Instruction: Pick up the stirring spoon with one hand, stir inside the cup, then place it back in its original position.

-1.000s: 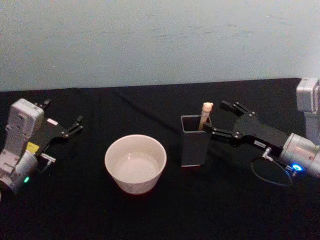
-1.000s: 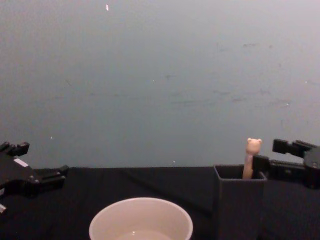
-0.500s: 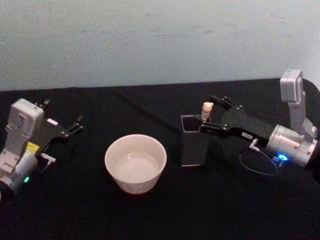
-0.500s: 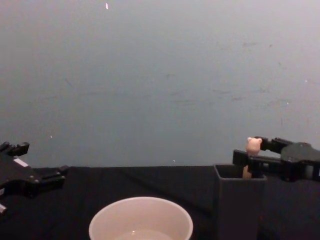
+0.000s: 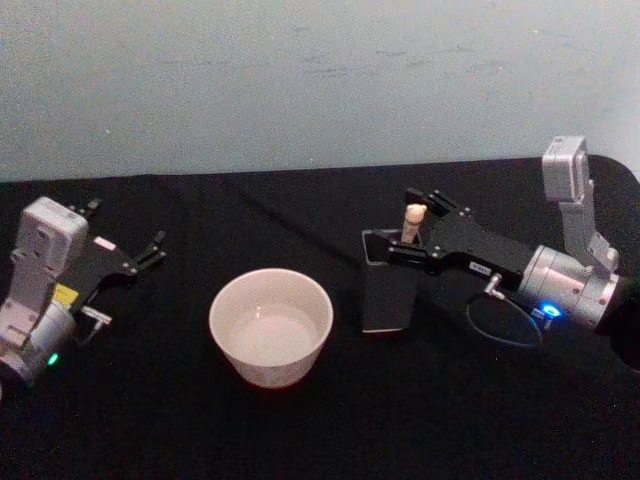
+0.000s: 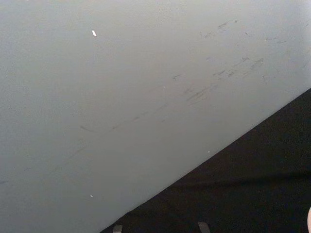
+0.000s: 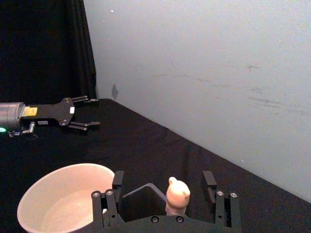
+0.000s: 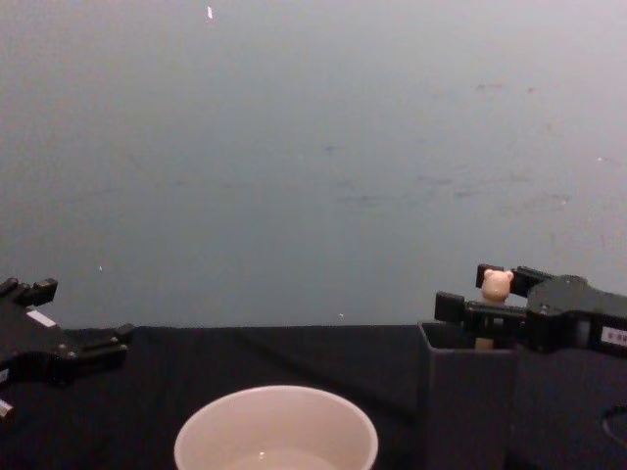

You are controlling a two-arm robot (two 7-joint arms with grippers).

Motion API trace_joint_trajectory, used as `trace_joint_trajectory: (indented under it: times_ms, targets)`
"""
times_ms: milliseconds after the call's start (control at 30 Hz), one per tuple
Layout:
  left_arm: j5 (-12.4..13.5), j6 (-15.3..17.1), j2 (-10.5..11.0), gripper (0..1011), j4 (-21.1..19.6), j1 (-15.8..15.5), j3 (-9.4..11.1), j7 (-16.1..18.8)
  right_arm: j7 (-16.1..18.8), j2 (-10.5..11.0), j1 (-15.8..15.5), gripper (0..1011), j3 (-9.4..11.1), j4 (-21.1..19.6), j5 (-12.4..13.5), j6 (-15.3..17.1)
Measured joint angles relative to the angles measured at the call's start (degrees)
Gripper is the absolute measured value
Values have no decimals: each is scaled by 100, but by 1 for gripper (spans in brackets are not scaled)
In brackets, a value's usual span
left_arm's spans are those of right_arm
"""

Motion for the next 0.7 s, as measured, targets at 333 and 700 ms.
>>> trace_joint_trajectory:
  times_ms: [333, 700]
  targets:
    - [0, 0, 0, 1001, 0, 0, 0, 0, 21, 1, 0, 1000, 8, 6, 26, 3]
    - [0, 0, 0, 1001, 0, 0, 0, 0, 32, 1, 0, 882, 14, 13, 43, 8]
